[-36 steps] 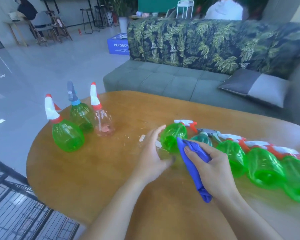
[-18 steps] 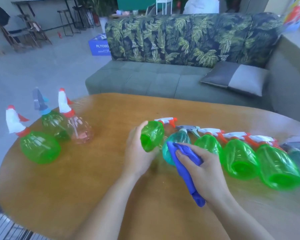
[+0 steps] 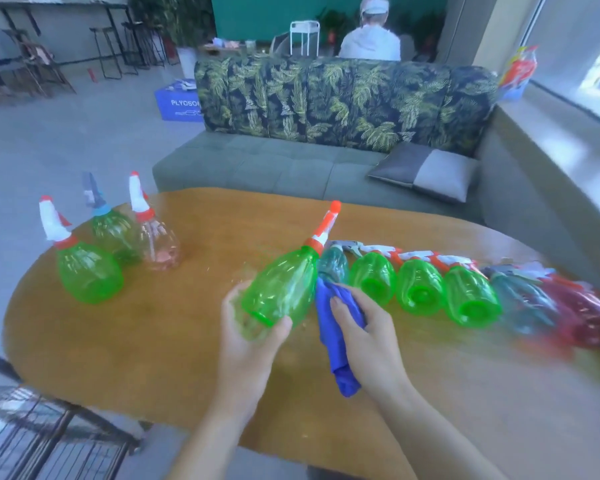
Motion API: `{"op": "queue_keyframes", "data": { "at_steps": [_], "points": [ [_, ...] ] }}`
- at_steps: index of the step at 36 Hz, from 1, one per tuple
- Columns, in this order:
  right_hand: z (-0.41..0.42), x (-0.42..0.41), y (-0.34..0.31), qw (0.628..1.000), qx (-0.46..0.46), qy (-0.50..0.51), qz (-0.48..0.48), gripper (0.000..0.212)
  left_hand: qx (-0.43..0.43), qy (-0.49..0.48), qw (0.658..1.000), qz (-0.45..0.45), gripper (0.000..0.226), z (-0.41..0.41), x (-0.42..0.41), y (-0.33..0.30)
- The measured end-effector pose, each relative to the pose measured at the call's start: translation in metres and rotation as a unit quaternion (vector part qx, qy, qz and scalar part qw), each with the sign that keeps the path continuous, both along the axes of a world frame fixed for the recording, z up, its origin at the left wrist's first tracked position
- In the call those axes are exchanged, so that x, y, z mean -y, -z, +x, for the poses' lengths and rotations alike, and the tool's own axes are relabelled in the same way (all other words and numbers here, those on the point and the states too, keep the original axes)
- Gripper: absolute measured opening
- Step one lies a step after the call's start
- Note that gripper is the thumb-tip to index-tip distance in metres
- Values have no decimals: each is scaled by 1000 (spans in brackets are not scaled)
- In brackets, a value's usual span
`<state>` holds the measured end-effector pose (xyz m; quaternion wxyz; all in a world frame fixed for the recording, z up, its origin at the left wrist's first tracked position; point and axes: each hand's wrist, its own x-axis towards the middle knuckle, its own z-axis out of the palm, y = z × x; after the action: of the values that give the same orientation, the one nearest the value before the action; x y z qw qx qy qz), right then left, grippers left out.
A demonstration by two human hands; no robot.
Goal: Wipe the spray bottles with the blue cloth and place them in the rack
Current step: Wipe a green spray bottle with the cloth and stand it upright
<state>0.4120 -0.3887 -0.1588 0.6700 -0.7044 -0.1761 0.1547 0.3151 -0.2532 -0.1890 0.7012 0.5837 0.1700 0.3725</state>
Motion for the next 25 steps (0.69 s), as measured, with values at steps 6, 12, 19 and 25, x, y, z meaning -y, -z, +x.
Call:
{"op": "queue_keyframes", "data": {
  "at_steps": [6, 12, 19, 25],
  "points": [
    [-20, 30, -8, 999, 8, 31, 4, 19, -9, 100, 995, 2, 94, -25, 20, 3],
    [-35, 43, -9, 998, 41, 50, -9, 20, -28, 159, 983, 81, 96, -30, 29, 7],
    [-49, 48, -7, 994, 89, 14, -59, 26, -3, 152, 988, -26, 66, -31, 32, 13],
    [-37, 47, -19, 984, 155, -32, -80, 32, 6, 96, 987, -132, 49, -32, 39, 7]
  ]
}}
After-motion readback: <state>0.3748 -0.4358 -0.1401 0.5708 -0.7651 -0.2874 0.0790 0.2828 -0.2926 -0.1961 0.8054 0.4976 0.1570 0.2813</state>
